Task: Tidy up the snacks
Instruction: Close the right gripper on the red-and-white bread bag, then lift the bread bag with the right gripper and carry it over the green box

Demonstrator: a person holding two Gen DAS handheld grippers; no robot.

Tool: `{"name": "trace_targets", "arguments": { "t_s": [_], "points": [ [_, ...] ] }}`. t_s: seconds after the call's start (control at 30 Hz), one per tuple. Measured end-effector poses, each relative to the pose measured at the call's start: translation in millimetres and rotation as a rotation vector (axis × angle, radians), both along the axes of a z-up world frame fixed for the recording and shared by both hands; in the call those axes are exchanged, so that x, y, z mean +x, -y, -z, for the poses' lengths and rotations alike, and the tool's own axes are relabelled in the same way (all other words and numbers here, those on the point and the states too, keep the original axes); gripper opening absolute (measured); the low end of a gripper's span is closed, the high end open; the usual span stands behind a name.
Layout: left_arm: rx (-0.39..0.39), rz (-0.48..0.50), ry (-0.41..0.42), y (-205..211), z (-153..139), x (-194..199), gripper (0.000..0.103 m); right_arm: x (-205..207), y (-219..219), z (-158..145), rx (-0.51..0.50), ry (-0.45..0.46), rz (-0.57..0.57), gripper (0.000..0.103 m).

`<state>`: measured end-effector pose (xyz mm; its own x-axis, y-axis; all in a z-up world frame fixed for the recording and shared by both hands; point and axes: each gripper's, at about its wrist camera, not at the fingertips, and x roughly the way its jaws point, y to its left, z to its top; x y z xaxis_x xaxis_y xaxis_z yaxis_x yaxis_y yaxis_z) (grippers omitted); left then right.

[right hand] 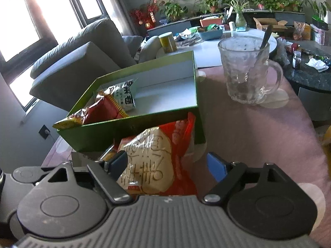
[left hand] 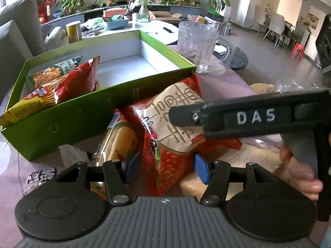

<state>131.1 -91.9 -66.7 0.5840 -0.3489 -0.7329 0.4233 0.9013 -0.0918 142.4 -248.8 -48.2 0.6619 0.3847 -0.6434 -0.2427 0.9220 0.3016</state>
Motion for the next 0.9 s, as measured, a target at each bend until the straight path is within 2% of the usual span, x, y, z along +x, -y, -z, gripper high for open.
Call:
{"name": "trace_targets", "arguments": {
  "t_s": [0.17, 0.3, 0.37, 0.47, 0.9],
  "points": [
    [-0.003, 0.017, -0.004, 5.1, 4.0, 2.5, 0.053, 1.5, -1.5, 2.7, 0.006, -0.023, -0.008, 0.062],
    [-0.011, 0.045, 0.024, 5.9, 0.7, -2.1, 0.041, 0.6, -4.4, 3.5, 0.029, -0.049, -0.043, 0.060],
    [-0.013, 0.045, 0.024, 6.6, -1.9, -3.1, 0.041, -2.6, -7.4, 0.0, 0.004, -0.033, -0.045, 0.053],
    [-0.017, 0.038, 0.033, 5.6, -5.3, -6.1, 0.041, -5.7, -7.8, -4.1, 0.006, -0.031, -0.047, 0.048],
    [-0.029, 0.052, 0.149, 3.8, -38.3, -25.5, 0.041, -19.1, -4.0, -29.5, 0.050, 0.038, -0.048, 0.046]
  ]
}}
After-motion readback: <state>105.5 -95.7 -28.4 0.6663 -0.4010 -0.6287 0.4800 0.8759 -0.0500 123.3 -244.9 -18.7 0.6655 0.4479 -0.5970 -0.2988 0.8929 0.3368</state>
